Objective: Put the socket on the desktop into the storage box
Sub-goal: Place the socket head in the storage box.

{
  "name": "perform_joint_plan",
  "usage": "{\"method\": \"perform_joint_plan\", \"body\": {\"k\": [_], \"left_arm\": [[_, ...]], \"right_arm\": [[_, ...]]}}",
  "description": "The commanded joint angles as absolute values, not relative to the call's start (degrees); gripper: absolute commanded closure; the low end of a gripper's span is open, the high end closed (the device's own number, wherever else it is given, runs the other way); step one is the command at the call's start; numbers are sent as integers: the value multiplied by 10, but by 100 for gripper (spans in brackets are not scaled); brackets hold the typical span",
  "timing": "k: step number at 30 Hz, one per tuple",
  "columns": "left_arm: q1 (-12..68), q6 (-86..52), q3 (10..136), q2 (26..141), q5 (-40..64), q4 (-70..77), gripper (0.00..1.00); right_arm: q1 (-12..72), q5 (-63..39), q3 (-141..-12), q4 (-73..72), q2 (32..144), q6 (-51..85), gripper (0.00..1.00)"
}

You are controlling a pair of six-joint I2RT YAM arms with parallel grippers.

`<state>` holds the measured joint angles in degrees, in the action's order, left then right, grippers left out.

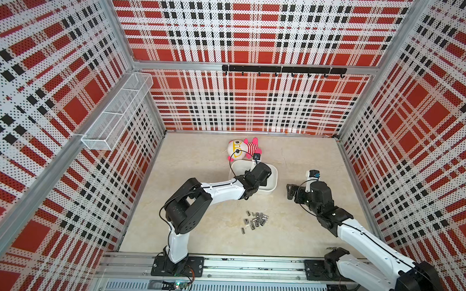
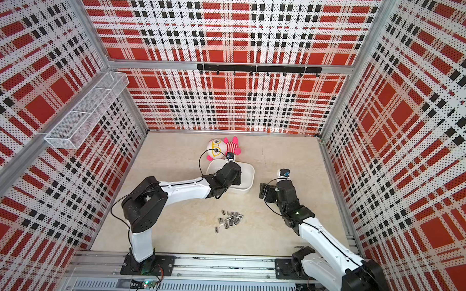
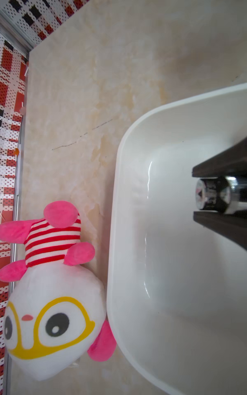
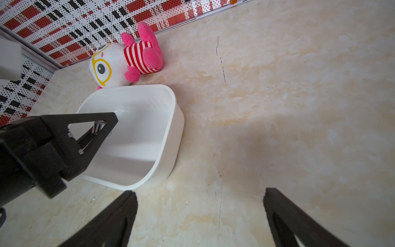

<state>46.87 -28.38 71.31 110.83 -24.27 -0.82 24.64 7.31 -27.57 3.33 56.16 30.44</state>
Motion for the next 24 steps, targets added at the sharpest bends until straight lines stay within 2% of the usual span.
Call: {"method": "perform_joint_plan", "body": {"k": [1,7,9,15,17,21,24], "left_arm": [[460,-263,730,1122,-232,-21,100],[446,-258,741,1140,-184,-35,100],[441,-253,756,1153,-161,-53,94],[434,-246,776,1184,-169,-80,87],[432,-246,780,1188,-166,-84,82],[434,-250,771,1179,-154,-78,67],[436,-250,763,1166,-154,-70,61]], "right_arm": [[251,75,-284,26,572,297,0],[251,76,-290,33,585,297,0],[251,74,-290,34,585,298,0],[251,72,-290,34,582,299,0],[251,71,-290,35,581,300,0],[252,72,-290,36,580,300,0],[252,71,-288,36,576,300,0]]}}
